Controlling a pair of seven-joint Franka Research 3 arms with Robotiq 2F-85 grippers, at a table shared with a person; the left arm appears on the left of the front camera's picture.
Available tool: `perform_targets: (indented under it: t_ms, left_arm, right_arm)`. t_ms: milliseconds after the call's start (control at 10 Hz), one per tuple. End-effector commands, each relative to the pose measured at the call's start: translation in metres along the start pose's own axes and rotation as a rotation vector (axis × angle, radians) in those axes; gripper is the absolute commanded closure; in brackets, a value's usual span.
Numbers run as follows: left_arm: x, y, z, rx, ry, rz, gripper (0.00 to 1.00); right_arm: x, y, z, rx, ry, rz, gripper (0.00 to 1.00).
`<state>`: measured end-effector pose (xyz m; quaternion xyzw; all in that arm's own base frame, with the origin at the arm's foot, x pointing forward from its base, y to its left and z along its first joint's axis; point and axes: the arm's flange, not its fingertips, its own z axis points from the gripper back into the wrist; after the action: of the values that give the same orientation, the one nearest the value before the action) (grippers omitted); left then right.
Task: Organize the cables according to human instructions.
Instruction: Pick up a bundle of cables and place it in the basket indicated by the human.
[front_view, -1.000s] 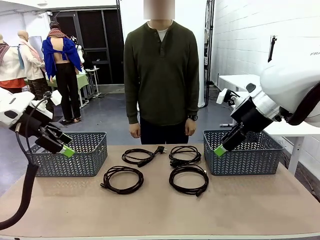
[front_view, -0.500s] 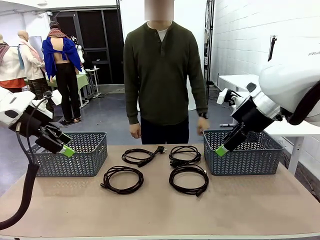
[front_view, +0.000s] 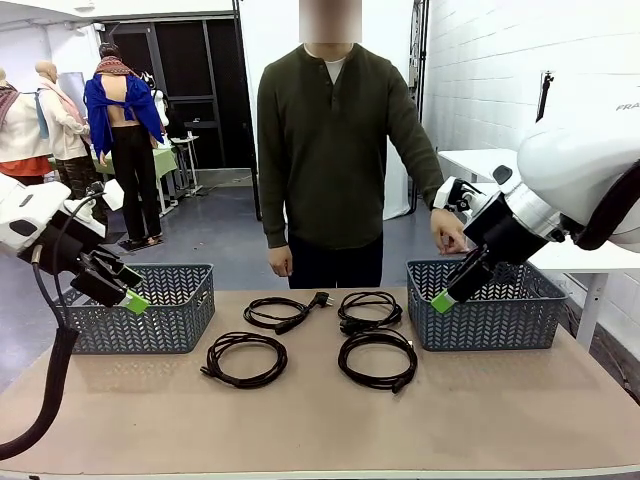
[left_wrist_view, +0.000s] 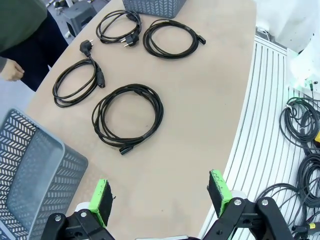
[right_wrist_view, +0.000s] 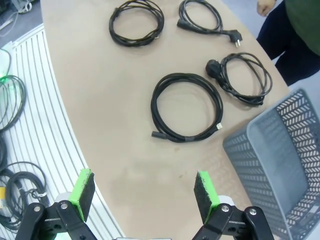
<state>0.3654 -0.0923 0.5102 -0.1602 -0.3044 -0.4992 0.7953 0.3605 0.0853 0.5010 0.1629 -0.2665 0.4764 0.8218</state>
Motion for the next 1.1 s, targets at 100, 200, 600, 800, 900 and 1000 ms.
perform_targets:
  t_ms: [100,200,600,800,900,1000]
  left_arm:
    - [-0.0005,0.0032,-0.0008,-0.016,-0.012,-0.002,0.0]
    - [-0.0005,0.0032,-0.0008,-0.016,-0.012,-0.002,0.0]
    - [-0.0005,0.0032,-0.0008,-0.016,-0.012,-0.002,0.0]
    - [-0.0005,0.0032,-0.0008,-0.016,-0.012,-0.002,0.0]
    - [-0.0005,0.0032,-0.0008,-0.016,-0.012,-0.002,0.0]
    - [-0.0005,0.0032,-0.0008,-0.016,-0.012,-0.002,0.0]
  right_arm:
    - [-0.0001,-0.0028,-0.0022,0.019,-0.02,0.006,0.0]
    - [-0.0001,-0.0028,-0.0022,0.019,-0.02,0.006,0.0]
    - [-0.0001,-0.0028,-0.0022,0.019,-0.02,0.006,0.0]
    - [-0.0001,-0.0028,-0.0022,0.019,-0.02,0.006,0.0]
    - [-0.0001,-0.0028,-0.0022,0.019,-0.02,0.006,0.0]
    - [-0.0001,-0.0028,-0.0022,0.019,-0.02,0.006,0.0]
